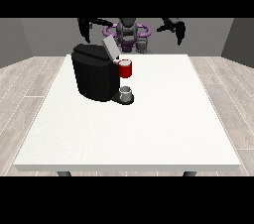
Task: Insert the coffee pod into the coffee machine and close the lid
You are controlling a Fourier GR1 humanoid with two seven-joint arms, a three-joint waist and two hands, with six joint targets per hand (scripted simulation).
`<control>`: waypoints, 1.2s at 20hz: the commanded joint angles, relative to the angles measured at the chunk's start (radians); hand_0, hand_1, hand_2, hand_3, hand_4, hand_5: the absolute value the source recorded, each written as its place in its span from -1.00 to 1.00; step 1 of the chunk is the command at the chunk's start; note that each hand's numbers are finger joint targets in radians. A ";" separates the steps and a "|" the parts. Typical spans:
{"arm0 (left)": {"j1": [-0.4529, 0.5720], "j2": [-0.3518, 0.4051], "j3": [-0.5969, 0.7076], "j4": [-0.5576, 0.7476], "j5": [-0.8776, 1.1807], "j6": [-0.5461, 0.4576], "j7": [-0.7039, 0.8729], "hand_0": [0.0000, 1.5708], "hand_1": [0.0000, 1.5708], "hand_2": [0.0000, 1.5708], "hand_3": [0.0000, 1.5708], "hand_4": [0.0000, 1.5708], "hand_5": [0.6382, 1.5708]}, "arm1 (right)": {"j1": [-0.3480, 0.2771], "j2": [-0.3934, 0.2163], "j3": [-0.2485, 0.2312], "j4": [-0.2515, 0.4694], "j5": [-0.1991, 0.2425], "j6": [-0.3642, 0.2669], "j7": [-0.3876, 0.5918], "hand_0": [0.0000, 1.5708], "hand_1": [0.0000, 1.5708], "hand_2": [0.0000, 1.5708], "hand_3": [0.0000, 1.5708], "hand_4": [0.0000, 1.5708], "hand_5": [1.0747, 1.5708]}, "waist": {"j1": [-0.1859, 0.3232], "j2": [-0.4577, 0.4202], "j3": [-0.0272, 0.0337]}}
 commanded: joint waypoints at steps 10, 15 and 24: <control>0.170 0.042 -0.064 -0.301 0.075 -0.016 0.035 -1.00 -1.00 -1.00 -1.00 -0.54 1.00 | -0.095 0.014 0.040 0.115 0.003 0.022 -0.082 -1.00 -1.00 -1.00 -1.00 -1.00 1.00 | -0.022 0.113 -0.0002; 0.160 0.094 -0.012 -0.291 0.112 -0.017 0.055 -1.00 -1.00 -1.00 -1.00 -0.52 1.00 | -0.161 0.051 0.095 0.112 0.036 -0.003 -0.028 -1.00 -1.00 -1.00 -1.00 -1.00 1.00 | -0.043 0.138 -0.0005; 0.191 0.079 -0.036 -0.316 0.065 0.081 0.027 -1.00 -1.00 -1.00 -1.00 -0.56 1.00 | -0.250 0.013 0.086 0.146 0.030 0.037 -0.046 -1.00 -1.00 -1.00 -1.00 -0.79 1.00 | -0.066 0.189 -0.0004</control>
